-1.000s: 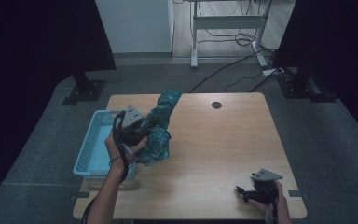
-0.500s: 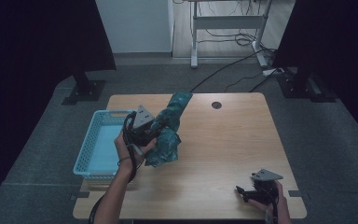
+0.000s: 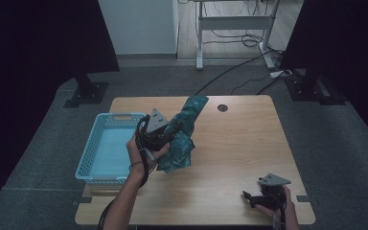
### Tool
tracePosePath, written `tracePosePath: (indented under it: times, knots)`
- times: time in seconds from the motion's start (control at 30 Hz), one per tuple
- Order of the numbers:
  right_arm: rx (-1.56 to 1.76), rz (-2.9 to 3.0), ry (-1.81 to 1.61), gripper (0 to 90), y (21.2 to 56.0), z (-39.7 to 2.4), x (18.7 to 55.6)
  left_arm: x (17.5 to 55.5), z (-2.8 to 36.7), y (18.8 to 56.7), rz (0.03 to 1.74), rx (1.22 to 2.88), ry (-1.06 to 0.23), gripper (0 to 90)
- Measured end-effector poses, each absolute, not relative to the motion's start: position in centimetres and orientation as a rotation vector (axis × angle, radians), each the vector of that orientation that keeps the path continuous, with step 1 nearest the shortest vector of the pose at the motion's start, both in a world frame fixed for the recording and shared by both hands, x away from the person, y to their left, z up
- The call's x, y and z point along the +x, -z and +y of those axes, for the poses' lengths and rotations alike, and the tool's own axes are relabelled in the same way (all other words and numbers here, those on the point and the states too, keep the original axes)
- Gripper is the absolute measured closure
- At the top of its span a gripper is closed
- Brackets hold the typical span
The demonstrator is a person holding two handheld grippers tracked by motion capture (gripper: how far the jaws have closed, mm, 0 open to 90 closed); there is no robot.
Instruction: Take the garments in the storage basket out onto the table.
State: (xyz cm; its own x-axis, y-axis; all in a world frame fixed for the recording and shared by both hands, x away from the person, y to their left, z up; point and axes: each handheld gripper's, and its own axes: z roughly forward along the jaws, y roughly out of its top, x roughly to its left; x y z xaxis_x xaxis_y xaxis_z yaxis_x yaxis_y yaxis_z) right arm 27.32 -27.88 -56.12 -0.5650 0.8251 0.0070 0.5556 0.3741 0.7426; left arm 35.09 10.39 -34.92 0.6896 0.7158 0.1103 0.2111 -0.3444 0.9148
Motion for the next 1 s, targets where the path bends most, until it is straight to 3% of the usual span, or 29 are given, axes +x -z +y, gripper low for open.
tracePosePath:
  times: [1.0]
  knots:
    - [1.202, 2.277, -1.018, 12.6, 56.1, -27.9, 27.3, 35.5, 6.1, 36.8, 0.674, 1.937, -0.554, 82.9]
